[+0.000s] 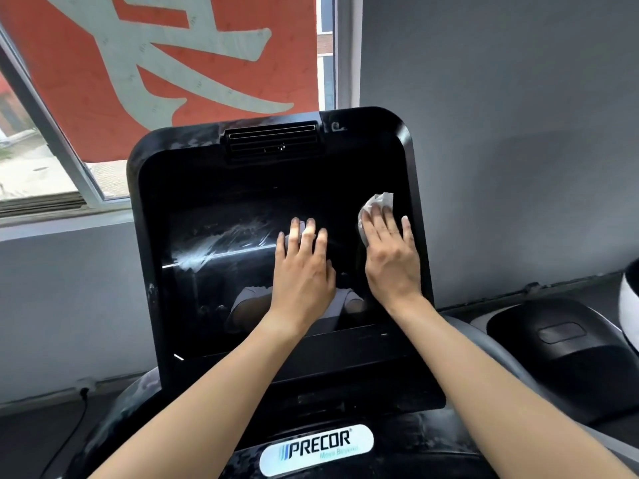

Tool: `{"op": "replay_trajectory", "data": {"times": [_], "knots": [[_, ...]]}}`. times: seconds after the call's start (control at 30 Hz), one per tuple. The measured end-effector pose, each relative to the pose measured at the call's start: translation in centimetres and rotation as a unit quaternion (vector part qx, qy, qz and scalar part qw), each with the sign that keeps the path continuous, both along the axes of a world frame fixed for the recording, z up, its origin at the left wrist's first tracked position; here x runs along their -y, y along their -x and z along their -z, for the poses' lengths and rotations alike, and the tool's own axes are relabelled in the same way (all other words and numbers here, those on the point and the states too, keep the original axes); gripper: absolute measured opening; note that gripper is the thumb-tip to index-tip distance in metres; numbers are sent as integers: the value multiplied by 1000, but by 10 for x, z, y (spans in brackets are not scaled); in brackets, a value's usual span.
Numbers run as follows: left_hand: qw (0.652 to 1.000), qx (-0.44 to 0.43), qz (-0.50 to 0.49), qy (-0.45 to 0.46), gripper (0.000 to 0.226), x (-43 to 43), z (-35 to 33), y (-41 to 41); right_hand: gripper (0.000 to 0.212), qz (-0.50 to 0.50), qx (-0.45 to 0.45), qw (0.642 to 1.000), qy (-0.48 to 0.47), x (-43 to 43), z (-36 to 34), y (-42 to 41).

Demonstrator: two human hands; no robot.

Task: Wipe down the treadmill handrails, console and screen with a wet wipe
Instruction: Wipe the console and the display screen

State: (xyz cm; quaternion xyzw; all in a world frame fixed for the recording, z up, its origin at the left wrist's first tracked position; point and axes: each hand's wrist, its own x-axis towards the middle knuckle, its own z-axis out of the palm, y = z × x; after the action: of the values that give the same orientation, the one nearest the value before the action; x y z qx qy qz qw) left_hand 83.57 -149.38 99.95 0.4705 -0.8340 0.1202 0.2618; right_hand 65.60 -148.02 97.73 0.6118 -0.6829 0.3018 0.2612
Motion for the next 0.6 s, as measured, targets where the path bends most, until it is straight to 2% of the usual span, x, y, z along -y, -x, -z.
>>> {"op": "replay_trajectory", "data": {"times": [0.13, 0.23, 0.4, 0.5, 0.6], "knots": [[1000, 3, -4, 2, 59, 0, -1, 0, 67, 36, 63, 997, 1, 9, -20, 12], [1000, 6, -3, 1, 58, 1, -1, 0, 67, 43, 82, 996, 20, 6, -11, -6], [1000, 1, 3, 3, 58, 1, 0, 0, 61, -56, 6, 998, 3, -4, 14, -26], [1000, 5, 2, 3, 58, 1, -1, 0, 59, -47, -27, 999, -4, -2, 5, -4], [1000, 2, 0, 4, 57, 1, -1, 0, 59, 10, 53, 999, 9, 1, -3, 8]]}}
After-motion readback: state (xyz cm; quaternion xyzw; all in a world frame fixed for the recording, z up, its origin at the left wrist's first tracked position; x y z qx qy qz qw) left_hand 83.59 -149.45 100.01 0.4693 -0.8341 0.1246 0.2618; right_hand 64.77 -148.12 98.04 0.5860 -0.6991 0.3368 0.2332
